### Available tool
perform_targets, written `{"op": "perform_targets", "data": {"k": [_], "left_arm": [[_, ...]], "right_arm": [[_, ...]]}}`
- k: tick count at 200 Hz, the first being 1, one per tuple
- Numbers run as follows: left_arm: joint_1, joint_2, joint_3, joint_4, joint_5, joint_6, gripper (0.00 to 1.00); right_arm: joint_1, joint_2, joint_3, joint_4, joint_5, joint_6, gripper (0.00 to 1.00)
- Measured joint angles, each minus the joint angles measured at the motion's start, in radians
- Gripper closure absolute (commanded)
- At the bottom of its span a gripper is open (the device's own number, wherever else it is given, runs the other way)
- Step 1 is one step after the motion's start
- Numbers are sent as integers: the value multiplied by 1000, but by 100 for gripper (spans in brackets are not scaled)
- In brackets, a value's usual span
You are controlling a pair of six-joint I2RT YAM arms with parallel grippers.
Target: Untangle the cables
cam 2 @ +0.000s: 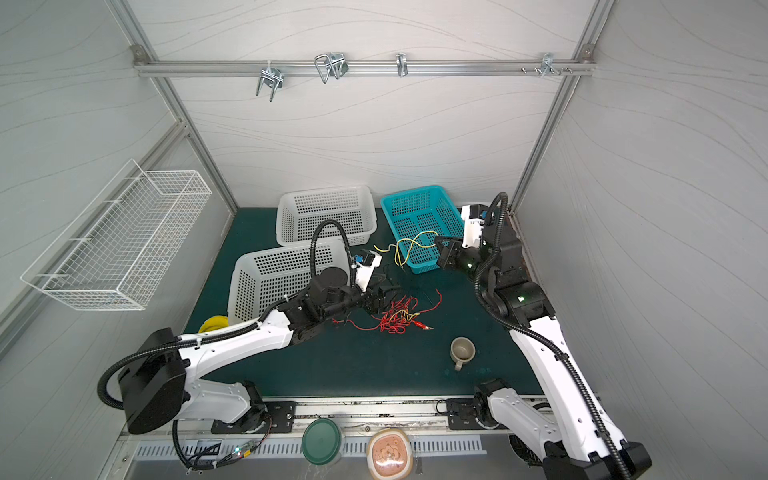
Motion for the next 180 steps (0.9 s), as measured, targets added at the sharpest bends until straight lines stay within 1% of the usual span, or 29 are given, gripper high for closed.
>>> {"op": "perform_targets", "data": {"k": [31,76,94,118,138,170,172,180], "left_arm": [[-4,71,1,76,-14,-37,33],[-6,151,8,241,-13,-95,33],[-8,176,26,283,-15,-108,36],[-10,205,62,316,-29,-124,47],[-10,227,84,344,-43,-130,60],[-10,253,91,369,-68,-146,87],[-10,254,91,369,-70,-151,91],[-10,256,91,370,-75,-148,98]], "right_arm": [[0,0,0,12,12,16,100],[0,0,-3,24,25,24,100],[0,0,-7,32,26,31,100],[0,0,-11,34,25,40,100],[0,0,-15,34,25,42,100],[0,0,-15,34,25,42,100],[0,0,-16,34,25,42,100],[0,0,-15,34,25,42,100]]}}
